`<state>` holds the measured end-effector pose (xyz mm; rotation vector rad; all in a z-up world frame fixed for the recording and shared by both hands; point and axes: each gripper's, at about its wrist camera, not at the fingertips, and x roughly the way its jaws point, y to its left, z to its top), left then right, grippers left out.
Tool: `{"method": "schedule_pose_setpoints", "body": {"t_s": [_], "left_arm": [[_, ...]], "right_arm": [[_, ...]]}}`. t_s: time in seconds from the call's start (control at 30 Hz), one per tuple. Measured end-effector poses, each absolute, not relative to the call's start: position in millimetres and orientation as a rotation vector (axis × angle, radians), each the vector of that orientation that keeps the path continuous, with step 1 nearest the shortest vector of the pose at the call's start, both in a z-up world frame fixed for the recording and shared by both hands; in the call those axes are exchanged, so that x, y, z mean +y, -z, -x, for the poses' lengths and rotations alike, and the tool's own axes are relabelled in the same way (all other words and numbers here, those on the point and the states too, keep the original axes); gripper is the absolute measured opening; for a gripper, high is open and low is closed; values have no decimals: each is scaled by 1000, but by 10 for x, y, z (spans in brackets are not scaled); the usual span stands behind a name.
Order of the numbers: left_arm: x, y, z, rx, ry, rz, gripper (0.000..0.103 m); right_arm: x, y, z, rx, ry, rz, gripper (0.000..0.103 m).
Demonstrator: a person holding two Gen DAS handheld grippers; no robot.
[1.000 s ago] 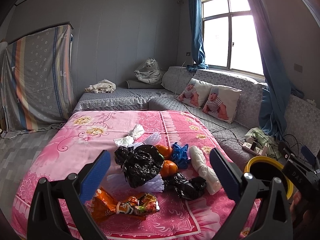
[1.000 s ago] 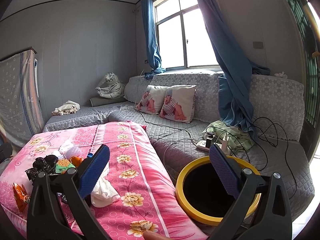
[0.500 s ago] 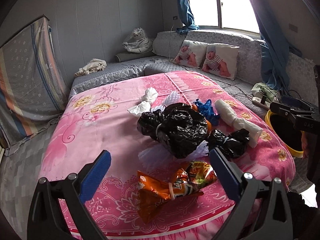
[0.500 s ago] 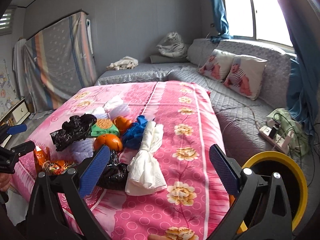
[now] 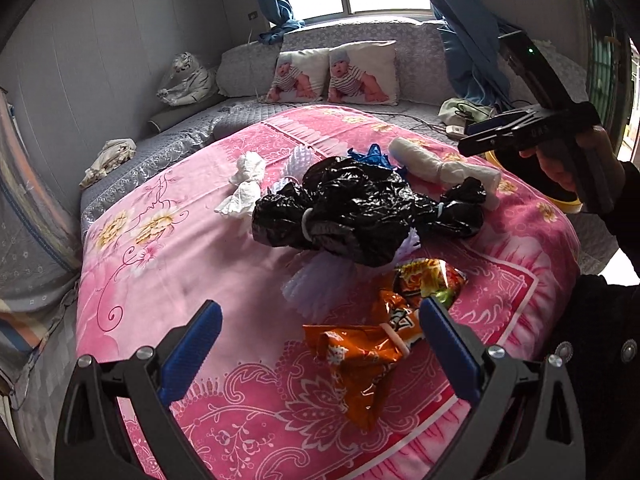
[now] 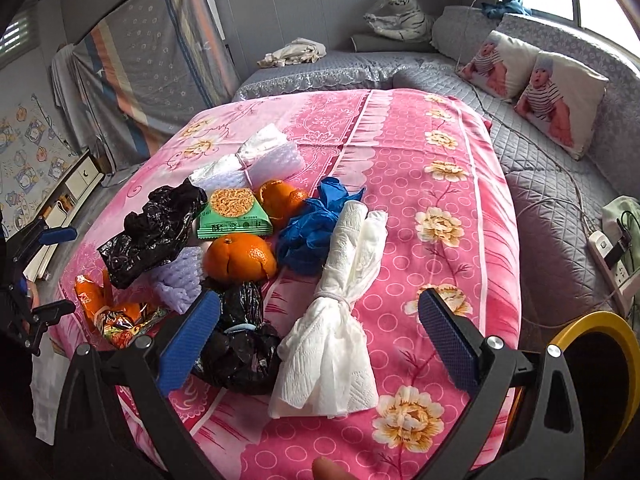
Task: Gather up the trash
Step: 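Grasp the orange snack wrapper with the left tool while the right tool grasps the white tissue bundle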
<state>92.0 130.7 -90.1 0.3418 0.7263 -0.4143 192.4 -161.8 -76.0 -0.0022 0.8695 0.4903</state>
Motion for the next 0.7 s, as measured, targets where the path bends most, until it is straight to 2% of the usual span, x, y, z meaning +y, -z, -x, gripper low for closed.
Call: {"method": "schedule_pose_setpoints", "body": {"t_s": [0.2,0.4,0.47,0.57,0.6,0.7], "left_arm": [[1337,1101,-1022,795,475,-273,95],[1273,1202,-933,792,469,-212,88],[1245,1257,-908,796,469,-190,84],[1257,1321,-910,814,473,-132,78],[1256,1332,-900,817,470,-117,74],[1220,1335,-814,790,427,-127,71]], "right_arm": [[-1490,848,-1989,863,-460,41,95],[-1502,921,-2081,881,-412,59,93],[-1522,950,-2113,892,-405,44,88],[-1506,1014,-2141,916,-415,31,86],[-1491,1040,-2140,925,-415,30,82],[-1449,1102,-2134,948,-425,41,73]]}}
